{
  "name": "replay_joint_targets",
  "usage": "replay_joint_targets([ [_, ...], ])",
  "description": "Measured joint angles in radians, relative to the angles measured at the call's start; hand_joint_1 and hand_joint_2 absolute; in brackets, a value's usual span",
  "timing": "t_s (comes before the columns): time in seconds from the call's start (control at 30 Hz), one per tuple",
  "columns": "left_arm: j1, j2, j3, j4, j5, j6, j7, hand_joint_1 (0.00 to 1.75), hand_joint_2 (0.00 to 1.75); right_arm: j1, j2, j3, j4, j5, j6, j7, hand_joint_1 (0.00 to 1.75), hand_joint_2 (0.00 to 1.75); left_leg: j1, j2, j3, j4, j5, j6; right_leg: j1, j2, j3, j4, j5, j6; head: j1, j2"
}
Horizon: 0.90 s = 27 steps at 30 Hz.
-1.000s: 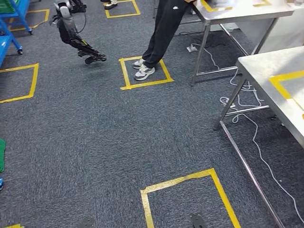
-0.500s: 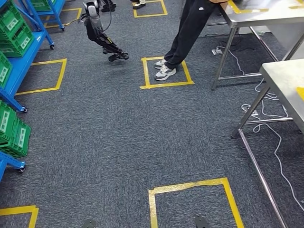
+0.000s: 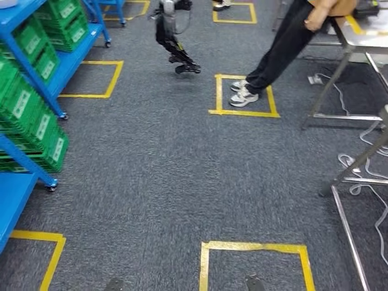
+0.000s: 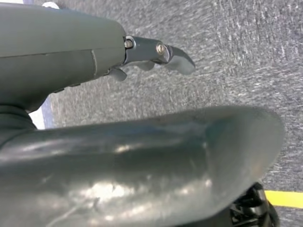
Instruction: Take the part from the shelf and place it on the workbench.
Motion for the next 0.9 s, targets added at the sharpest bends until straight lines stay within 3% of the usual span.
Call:
replay_joint_targets([
  [0.07,-0.005,-0.003,0.000,0.000,0.000,-0.002,-0.004,0.00,0.00,0.002,-0.001,0.000,0.000,0.001,-0.001,0.002,0.00,0.00,0.001,-0.024,-0.001,0.000,0.001,0.005,-0.001,0.037,-0.065,0.142,-0.064,0.003,0.003,0.000],
  [0.1,-0.006,-0.004,0.000,0.000,-0.001,-0.003,-0.005,0.00,0.00,0.004,-0.002,0.000,0.000,0.001,-0.001,0.003,0.00,0.00,0.001,-0.037,-0.001,0.000,0.001,0.006,-0.001,0.041,-0.094,0.196,-0.080,0.003,0.004,0.000],
  [0.13,-0.006,-0.005,0.000,0.000,-0.001,-0.005,-0.005,0.00,0.00,0.004,-0.002,0.000,0.000,0.002,-0.001,0.004,0.00,0.00,0.001,-0.051,0.000,0.001,0.001,0.006,-0.002,0.043,-0.107,0.216,-0.077,0.003,0.004,0.000],
  [0.17,-0.006,-0.005,0.000,0.000,-0.001,-0.006,-0.005,0.00,0.00,0.005,-0.002,0.000,0.000,0.002,-0.001,0.004,0.00,0.00,0.002,-0.065,0.001,0.001,0.001,0.005,-0.003,0.045,-0.099,0.192,-0.052,0.002,0.004,0.000],
  [0.2,-0.007,-0.006,0.000,0.000,-0.001,-0.008,-0.005,0.00,0.00,0.004,-0.003,0.000,0.000,0.002,-0.001,0.004,0.00,0.00,0.003,-0.079,0.002,0.002,0.002,0.003,-0.006,0.052,-0.073,0.132,-0.014,0.003,0.004,0.000],
  [0.27,-0.009,-0.006,0.000,0.000,-0.001,-0.009,-0.005,0.00,0.00,0.003,-0.005,0.000,0.000,0.003,-0.002,0.004,0.00,0.00,0.005,-0.106,0.001,0.006,0.002,-0.006,-0.014,0.092,-0.010,-0.006,0.047,0.003,0.004,0.000],
  [0.33,-0.011,-0.006,0.000,0.000,-0.001,-0.010,-0.005,0.00,0.00,0.002,-0.006,0.000,0.000,0.004,-0.003,0.004,0.00,0.00,0.006,-0.126,-0.007,0.008,0.005,-0.019,-0.017,0.120,0.017,-0.067,0.060,-0.002,0.004,0.000],
  [0.4,-0.011,-0.006,0.000,0.000,-0.003,-0.012,-0.004,0.00,0.00,0.001,-0.006,0.000,0.000,0.004,-0.003,0.005,0.00,0.00,0.009,-0.141,-0.014,0.006,0.010,-0.032,-0.014,0.107,0.018,-0.070,0.061,-0.015,0.004,0.000],
  [0.47,-0.009,-0.007,0.001,0.001,-0.006,-0.014,0.001,0.00,0.00,-0.003,-0.006,0.000,0.000,0.004,-0.003,0.005,0.00,0.00,0.008,-0.107,-0.028,0.030,-0.009,-0.040,-0.013,0.087,0.018,-0.073,0.066,-0.031,0.000,0.000],
  [0.53,-0.014,-0.010,0.001,0.002,-0.010,-0.015,0.007,0.00,0.00,-0.005,-0.007,0.000,0.000,0.004,-0.003,0.005,0.00,0.00,0.005,-0.051,-0.073,0.124,-0.064,-0.044,-0.010,0.064,0.017,-0.076,0.068,-0.041,-0.006,0.000],
  [0.6,-0.021,-0.013,0.001,0.002,-0.014,-0.016,0.010,0.00,0.00,-0.005,-0.010,0.000,0.000,0.005,-0.003,0.007,0.00,0.00,0.004,-0.031,-0.131,0.244,-0.115,-0.046,-0.006,0.034,0.017,-0.076,0.066,-0.046,-0.008,0.000],
  [0.63,-0.022,-0.014,0.001,0.002,-0.015,-0.016,0.011,0.00,0.00,-0.006,-0.011,0.000,0.000,0.005,-0.003,0.009,0.00,0.00,0.004,-0.029,-0.145,0.274,-0.119,-0.046,-0.004,0.019,0.016,-0.076,0.066,-0.047,-0.008,0.000],
  [0.67,-0.022,-0.014,0.001,0.002,-0.016,-0.016,0.011,0.00,0.00,-0.007,-0.012,0.000,0.000,0.006,-0.002,0.010,0.00,0.00,0.004,-0.027,-0.141,0.269,-0.106,-0.045,-0.003,0.006,0.017,-0.076,0.065,-0.047,-0.008,0.000],
  [0.7,-0.023,-0.014,0.001,0.002,-0.017,-0.016,0.011,0.00,0.00,-0.008,-0.013,0.000,0.000,0.007,-0.002,0.011,0.00,0.00,0.003,-0.022,-0.119,0.230,-0.078,-0.043,-0.002,-0.006,0.018,-0.076,0.065,-0.047,-0.008,0.000],
  [0.77,-0.026,-0.014,0.001,0.002,-0.018,-0.015,0.011,0.00,0.00,-0.010,-0.013,0.000,0.000,0.010,-0.002,0.013,0.00,0.00,-0.003,0.020,-0.049,0.105,-0.022,-0.035,0.001,-0.027,0.021,-0.074,0.061,-0.043,-0.009,0.000],
  [0.83,-0.034,-0.014,0.001,0.002,-0.019,-0.015,0.011,0.00,0.00,-0.010,-0.013,0.000,0.000,0.011,-0.001,0.014,0.00,0.00,-0.011,0.056,-0.008,0.024,-0.003,-0.025,0.007,-0.047,0.023,-0.073,0.056,-0.034,-0.010,0.000],
  [0.9,-0.036,-0.013,0.001,0.002,-0.020,-0.015,0.011,0.00,0.00,-0.012,-0.013,0.000,0.000,0.012,0.000,0.015,0.00,0.00,-0.014,0.044,-0.007,0.009,-0.003,-0.016,0.009,-0.070,0.027,-0.075,0.055,-0.025,-0.009,0.000],
])
